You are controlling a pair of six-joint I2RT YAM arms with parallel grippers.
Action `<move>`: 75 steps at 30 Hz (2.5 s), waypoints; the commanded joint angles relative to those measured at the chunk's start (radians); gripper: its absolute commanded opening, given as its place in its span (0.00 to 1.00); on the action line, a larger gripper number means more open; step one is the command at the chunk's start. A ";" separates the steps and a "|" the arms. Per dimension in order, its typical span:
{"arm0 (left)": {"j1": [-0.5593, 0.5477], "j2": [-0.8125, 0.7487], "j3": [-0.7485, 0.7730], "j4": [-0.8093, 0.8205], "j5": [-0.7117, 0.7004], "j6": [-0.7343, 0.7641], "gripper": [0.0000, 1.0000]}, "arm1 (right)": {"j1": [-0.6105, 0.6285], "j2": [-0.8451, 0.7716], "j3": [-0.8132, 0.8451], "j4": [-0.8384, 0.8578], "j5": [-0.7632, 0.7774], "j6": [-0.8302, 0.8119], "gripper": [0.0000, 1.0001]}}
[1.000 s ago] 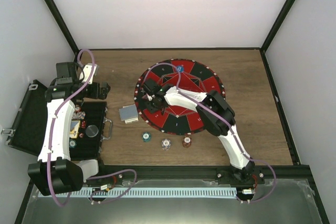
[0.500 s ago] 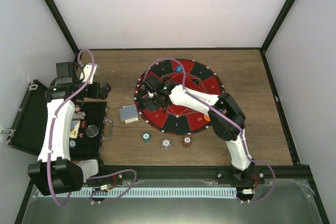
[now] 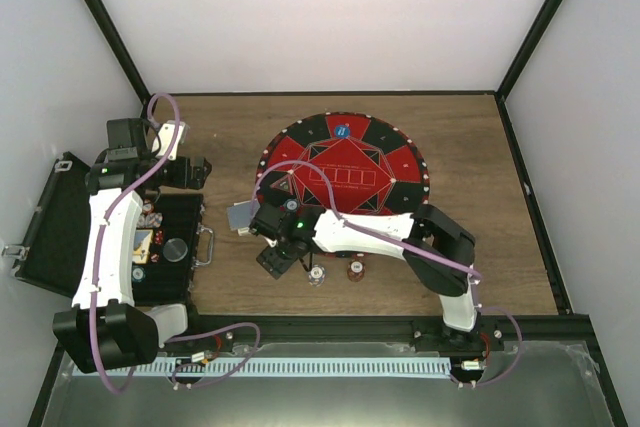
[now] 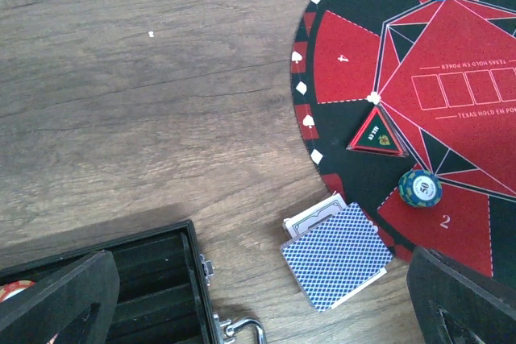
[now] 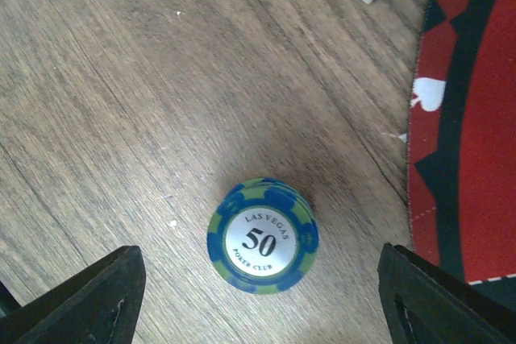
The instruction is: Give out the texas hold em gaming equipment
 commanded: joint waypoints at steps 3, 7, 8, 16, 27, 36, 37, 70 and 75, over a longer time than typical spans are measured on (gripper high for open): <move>0.006 0.002 0.031 -0.003 0.005 -0.001 1.00 | 0.035 0.052 0.027 0.021 0.002 0.010 0.80; 0.005 0.003 0.031 -0.003 0.000 0.001 1.00 | 0.035 0.078 0.035 0.024 0.019 0.002 0.73; 0.006 0.003 0.031 -0.002 0.000 0.001 1.00 | 0.035 0.083 0.037 0.023 0.023 0.001 0.71; 0.006 0.007 0.027 0.004 -0.002 0.000 1.00 | 0.035 0.096 0.037 0.030 0.043 -0.005 0.54; 0.006 0.005 0.012 0.007 0.000 0.001 1.00 | 0.035 0.096 0.056 0.027 0.053 -0.011 0.45; 0.006 0.000 0.000 0.010 0.003 0.001 1.00 | 0.035 0.094 0.061 0.021 0.055 -0.011 0.43; 0.006 0.001 0.000 0.010 0.002 0.002 1.00 | 0.035 0.092 0.062 0.021 0.053 -0.010 0.42; 0.006 0.012 -0.004 0.006 0.019 0.016 1.00 | -0.435 -0.008 0.212 -0.021 0.118 -0.039 0.16; 0.007 0.022 -0.007 0.007 0.030 0.024 1.00 | -0.586 0.116 0.368 -0.017 0.157 -0.064 0.16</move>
